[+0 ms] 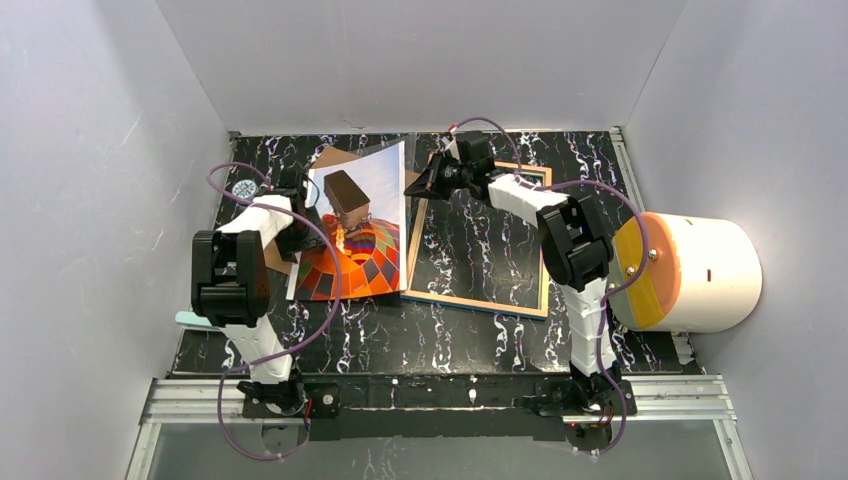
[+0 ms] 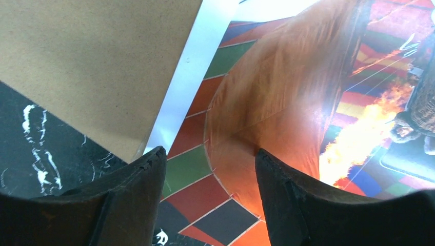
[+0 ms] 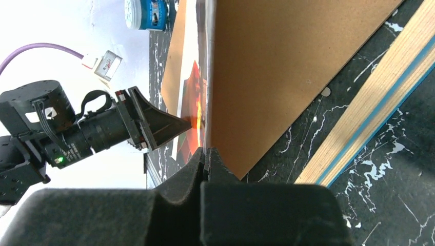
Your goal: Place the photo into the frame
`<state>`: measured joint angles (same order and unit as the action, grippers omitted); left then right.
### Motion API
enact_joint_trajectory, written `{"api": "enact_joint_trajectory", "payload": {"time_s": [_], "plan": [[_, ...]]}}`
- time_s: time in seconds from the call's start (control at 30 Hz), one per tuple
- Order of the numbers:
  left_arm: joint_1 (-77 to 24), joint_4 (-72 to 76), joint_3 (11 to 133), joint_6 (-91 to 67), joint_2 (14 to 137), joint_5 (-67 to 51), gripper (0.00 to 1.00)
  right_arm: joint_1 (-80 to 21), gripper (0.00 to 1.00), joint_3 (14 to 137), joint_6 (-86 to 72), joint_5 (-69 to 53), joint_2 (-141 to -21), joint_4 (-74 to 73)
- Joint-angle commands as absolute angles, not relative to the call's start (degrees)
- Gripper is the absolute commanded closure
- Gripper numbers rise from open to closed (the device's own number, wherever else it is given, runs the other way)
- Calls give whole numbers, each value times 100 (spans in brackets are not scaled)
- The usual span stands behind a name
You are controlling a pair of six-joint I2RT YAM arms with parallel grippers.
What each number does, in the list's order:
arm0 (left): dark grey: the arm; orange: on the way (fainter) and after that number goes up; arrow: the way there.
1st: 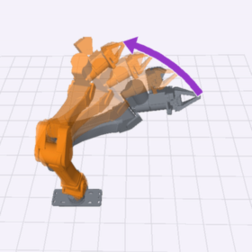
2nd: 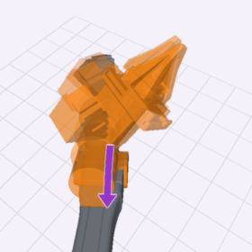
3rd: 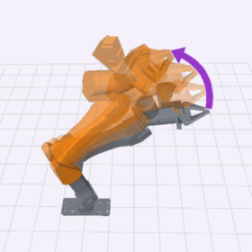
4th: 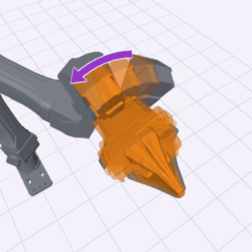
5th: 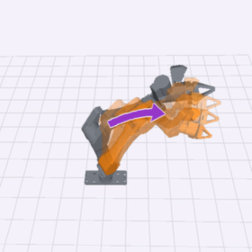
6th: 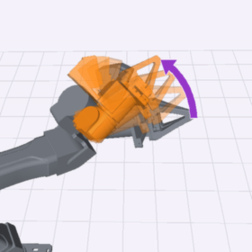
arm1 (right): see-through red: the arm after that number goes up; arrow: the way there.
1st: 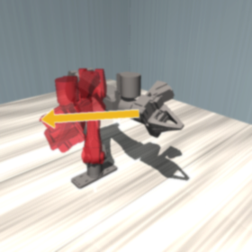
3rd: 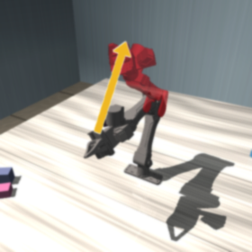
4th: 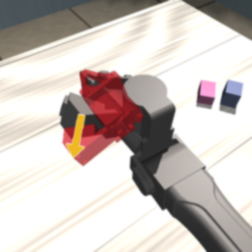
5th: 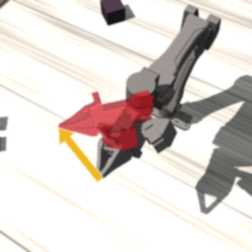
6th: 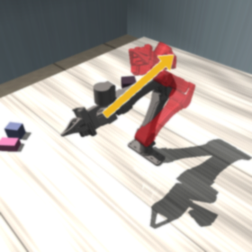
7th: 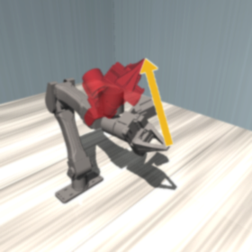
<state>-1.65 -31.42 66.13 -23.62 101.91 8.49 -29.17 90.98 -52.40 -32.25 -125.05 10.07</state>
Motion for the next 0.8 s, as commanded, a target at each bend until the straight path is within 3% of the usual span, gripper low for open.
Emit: {"api": "enact_joint_trajectory", "payload": {"time_s": [0.0,0.43,0.77], "plan": [[-143,-3819,7129,-2291,10086,1146,36,-2944,99,10156,-4698,-2796,-11828,-509],[-114,-4381,8974,-2309,10111,1140,22,-3148,99,11414,-4359,-2138,-11416,-2647],[-114,-4559,9361,-2320,9808,-795,18,-3106,99,11628,-3850,-1169,-10633,-3682]]}}
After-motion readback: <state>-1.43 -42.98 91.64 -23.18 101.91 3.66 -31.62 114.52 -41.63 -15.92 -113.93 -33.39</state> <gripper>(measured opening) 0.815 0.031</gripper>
